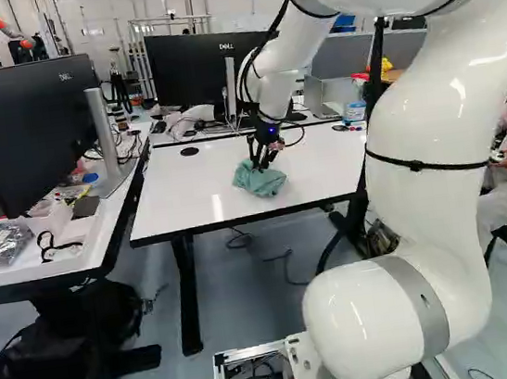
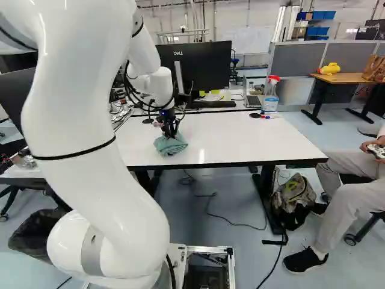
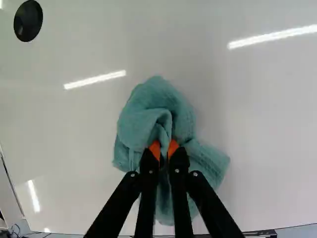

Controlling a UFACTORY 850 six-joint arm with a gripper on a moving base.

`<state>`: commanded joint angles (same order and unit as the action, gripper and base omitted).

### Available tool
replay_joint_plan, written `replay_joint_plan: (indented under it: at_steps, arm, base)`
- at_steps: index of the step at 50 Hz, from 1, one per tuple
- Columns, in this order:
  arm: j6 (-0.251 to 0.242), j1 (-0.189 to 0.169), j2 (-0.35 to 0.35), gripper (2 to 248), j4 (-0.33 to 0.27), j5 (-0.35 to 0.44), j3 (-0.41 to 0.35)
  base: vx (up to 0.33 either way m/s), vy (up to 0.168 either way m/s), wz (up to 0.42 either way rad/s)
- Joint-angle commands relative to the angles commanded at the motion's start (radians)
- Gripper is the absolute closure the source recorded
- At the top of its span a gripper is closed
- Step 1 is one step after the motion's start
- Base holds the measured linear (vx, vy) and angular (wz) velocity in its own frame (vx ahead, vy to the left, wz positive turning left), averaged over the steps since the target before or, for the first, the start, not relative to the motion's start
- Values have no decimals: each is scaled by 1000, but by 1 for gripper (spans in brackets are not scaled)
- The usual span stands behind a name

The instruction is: Clean the table with the green towel

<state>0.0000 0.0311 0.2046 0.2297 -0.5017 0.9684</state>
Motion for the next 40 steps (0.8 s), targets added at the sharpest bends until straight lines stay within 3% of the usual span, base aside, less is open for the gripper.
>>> replay_joint_plan:
  at_steps: [25,40]
  arm:
    - [0,3,-72,212,0,0,-16]
    - [0,48,-104,212,0,0,-24]
  base:
    - [0,0,0]
    - [0,0,0]
